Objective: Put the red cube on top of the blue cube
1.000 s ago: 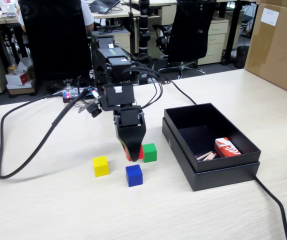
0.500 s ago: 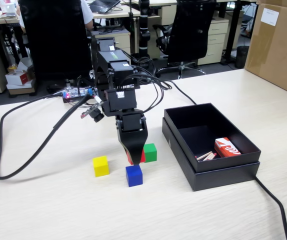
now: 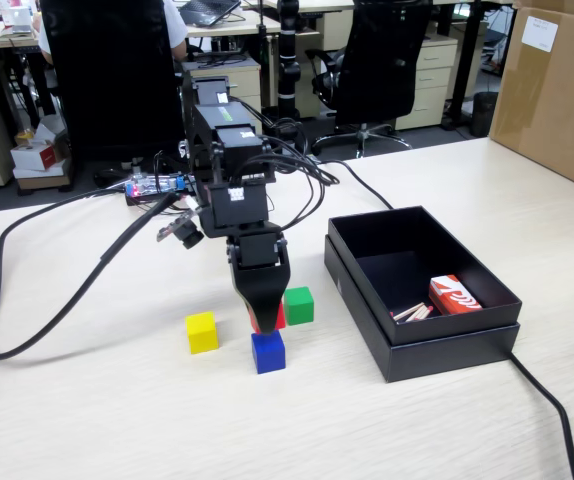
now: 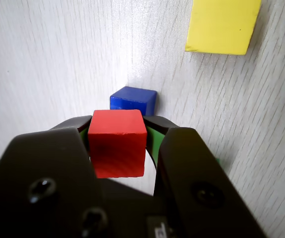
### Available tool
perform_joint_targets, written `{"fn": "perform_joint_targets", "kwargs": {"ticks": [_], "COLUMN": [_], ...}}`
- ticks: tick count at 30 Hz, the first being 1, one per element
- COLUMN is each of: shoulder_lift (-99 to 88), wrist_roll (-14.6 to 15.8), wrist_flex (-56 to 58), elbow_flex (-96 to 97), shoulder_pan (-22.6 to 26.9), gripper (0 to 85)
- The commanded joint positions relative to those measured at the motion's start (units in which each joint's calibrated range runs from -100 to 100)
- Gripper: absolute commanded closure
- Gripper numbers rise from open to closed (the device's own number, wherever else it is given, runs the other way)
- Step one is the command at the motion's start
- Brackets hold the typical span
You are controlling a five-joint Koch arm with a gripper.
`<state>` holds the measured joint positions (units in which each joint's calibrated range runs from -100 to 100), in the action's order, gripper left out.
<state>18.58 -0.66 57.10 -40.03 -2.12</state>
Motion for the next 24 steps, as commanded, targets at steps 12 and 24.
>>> {"fn": "perform_joint_targets", "kwargs": {"ticks": [12, 24], "shoulder_lift": [-1.65, -1.42], "wrist_roll": [-0.10, -0.29], "wrist_flex": [-0.21, -0.21], "elbow_flex": [-3.58, -3.13], "shoulder_pan": [0.15, 0.20], "gripper": [62.1, 52.5]}}
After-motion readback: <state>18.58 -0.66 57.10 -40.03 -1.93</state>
